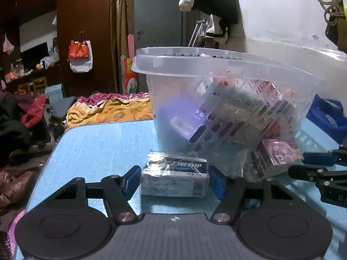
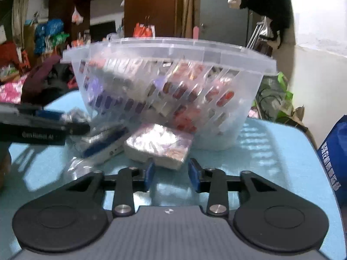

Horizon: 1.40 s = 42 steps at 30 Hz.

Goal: Organize objects
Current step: 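Grasp the silver-blue box with the left gripper while the right grasps the purple-pink box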

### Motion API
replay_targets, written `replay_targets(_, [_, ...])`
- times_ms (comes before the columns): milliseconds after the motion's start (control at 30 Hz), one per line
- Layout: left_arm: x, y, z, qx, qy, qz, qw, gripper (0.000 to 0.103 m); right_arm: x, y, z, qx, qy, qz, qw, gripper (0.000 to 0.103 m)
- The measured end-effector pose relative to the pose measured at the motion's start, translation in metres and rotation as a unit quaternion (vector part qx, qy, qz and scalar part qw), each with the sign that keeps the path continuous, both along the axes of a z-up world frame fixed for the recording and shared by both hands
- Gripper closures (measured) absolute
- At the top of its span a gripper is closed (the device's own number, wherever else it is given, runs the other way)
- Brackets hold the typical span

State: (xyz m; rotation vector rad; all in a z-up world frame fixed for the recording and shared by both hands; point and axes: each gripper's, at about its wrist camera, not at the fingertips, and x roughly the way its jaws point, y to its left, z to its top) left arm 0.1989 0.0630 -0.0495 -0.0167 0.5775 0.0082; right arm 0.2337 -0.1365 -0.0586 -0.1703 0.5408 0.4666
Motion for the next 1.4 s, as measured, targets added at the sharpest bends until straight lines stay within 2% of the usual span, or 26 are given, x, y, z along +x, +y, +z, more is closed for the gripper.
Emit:
replay_targets(33, [0.001,0.0,0.0,-0.003,0.002,-0.002,1.0,0.034,0.001,0.001,0.0,0.001,-0.002,0.0,1.0,0.043])
replay_targets(100, [0.002,-0.001,0.0,-0.005,0.005,-0.008,0.9999,0.034,0.004,0.009,0.0,-0.008,-0.002,0.0,1.0,0.032])
replay_targets(300, [0.004,0.0,0.0,-0.009,0.005,-0.009,0.9999,0.033,0.019,0.025,-0.001,-0.01,0.011,-0.004,1.0,0.028])
replay_targets(367, [0.004,0.0,0.0,-0.012,0.006,-0.011,0.9999,0.033,0.023,0.024,-0.003,-0.009,0.02,-0.003,1.0,0.029])
replay_targets(433, [0.004,-0.001,0.0,-0.013,0.005,-0.014,0.9998,0.033,0.02,0.021,-0.004,0.0,0.024,0.0,1.0,0.039])
replay_targets(500, [0.004,-0.003,0.0,-0.01,0.006,-0.019,0.9997,0.033,0.015,0.016,-0.004,-0.001,0.019,-0.005,1.0,0.043])
replay_targets(600, [-0.005,-0.005,0.003,-0.012,-0.018,-0.026,0.9994,0.034,0.007,0.004,-0.002,0.012,0.009,-0.008,1.0,0.052])
replay_targets(767, [-0.02,-0.009,0.004,-0.037,-0.036,-0.043,0.9977,0.034,-0.004,-0.012,-0.001,0.016,0.003,-0.015,1.0,0.053])
replay_targets(867, [-0.016,-0.012,0.003,-0.034,-0.027,-0.045,0.998,0.034,0.003,-0.006,0.0,0.006,0.01,-0.011,1.0,0.046])
replay_targets(933, [-0.015,-0.012,0.002,-0.037,-0.024,-0.049,0.9979,0.034,0.007,0.002,-0.001,-0.012,0.006,-0.012,1.0,0.02])
replay_targets(1000, [-0.016,-0.011,0.002,-0.038,-0.025,-0.048,0.9978,0.034,0.009,0.008,-0.001,-0.021,-0.005,-0.016,1.0,0.017])
replay_targets(1167, [-0.016,-0.009,0.0,-0.04,-0.022,-0.05,0.9977,0.034,0.022,0.017,-0.004,-0.034,0.01,-0.017,0.999,0.02])
replay_targets(1200, [-0.016,-0.009,0.0,-0.041,-0.022,-0.05,0.9977,0.034,0.023,0.016,-0.005,-0.03,0.016,-0.015,0.999,0.031])
replay_targets(1400, [-0.019,-0.014,0.002,-0.026,-0.032,-0.05,0.9979,0.034,0.012,0.0,-0.004,-0.008,0.012,-0.029,0.999,0.032])
